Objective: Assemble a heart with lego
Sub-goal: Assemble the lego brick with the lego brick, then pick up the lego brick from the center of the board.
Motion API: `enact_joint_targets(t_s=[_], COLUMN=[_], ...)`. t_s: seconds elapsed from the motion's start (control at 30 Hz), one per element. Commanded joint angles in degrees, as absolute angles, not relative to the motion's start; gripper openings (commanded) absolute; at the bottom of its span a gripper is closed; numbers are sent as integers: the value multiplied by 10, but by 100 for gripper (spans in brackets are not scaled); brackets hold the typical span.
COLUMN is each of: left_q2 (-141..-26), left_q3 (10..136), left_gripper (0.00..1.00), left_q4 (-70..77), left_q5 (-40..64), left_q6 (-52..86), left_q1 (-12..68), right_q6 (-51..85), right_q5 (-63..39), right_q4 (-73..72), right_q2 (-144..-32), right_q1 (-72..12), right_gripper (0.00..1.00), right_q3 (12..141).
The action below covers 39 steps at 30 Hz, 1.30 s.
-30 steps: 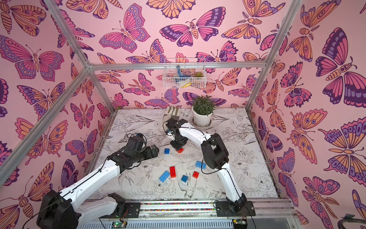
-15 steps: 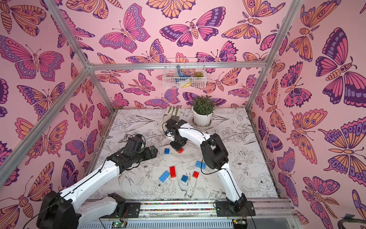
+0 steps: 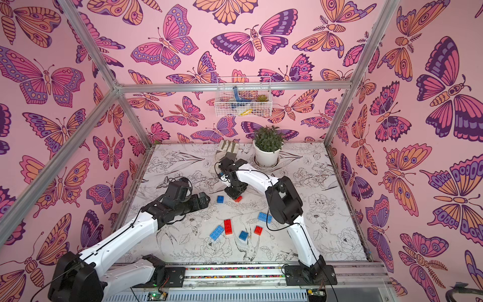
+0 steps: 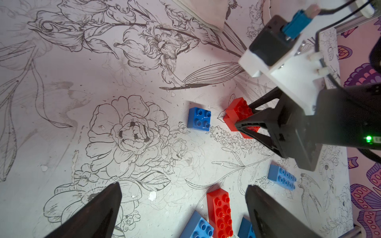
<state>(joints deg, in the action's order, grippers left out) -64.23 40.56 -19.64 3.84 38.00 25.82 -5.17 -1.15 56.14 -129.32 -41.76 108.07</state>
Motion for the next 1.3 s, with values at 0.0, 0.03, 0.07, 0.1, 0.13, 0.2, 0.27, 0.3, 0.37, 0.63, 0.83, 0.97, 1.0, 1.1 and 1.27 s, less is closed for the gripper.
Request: enact_joint_targets(t_s=[0.0, 0.03, 0.07, 0.1, 0.13, 0.2, 0.27, 0.3, 0.37, 0.63, 0.83, 0.97, 1.0, 1.1, 1.27], left_q2=[-625, -621, -615, -608, -602, -589, -576, -570, -560, -535, -523, -516, -514, -513, -512], left_q3=[399, 399, 397, 395, 393, 388, 384, 383, 381, 352, 348, 347, 346, 343, 340], left_gripper=[100, 100, 100, 100, 100, 100, 100, 100, 100, 100, 100, 100, 100, 100, 100], left_q4=[-191, -190, -191, -191, -191, -193, -199, -202, -216, -241, -259, -264, -265, -265, -266], left_q5=[59, 61, 64, 66, 67, 71, 78, 83, 88, 113, 108, 100, 99, 98, 89], left_q6=[383, 384, 385, 386, 385, 382, 380, 379, 378, 395, 394, 393, 393, 394, 394], left_q1=[255, 255, 255, 255, 255, 255, 255, 255, 255, 255, 255, 255, 255, 255, 255], right_q6=[-31, -25, -17, -6, 4, 39, 85, 111, 156, 313, 367, 374, 374, 374, 374], right_q5=[-22, -27, -30, -31, -32, -39, -43, -49, -50, -18, -4, 4, 7, 7, -7], right_q4=[542, 535, 529, 522, 517, 502, 485, 472, 450, 387, 349, 347, 347, 348, 335], right_q2=[-1244, -1231, -1217, -1201, -1187, -1151, -1112, -1090, -1051, -965, -1003, -1026, -1028, -1036, -1057], right_q1=[-419, -418, -418, -418, -417, -418, -418, -422, -436, -528, -596, -611, -614, -618, -626], right_gripper=[52, 54, 58, 60, 61, 64, 65, 66, 66, 66, 66, 65, 65, 64, 65], right_q3=[1059, 1050, 1039, 1026, 1013, 974, 927, 899, 845, 704, 698, 702, 700, 694, 696])
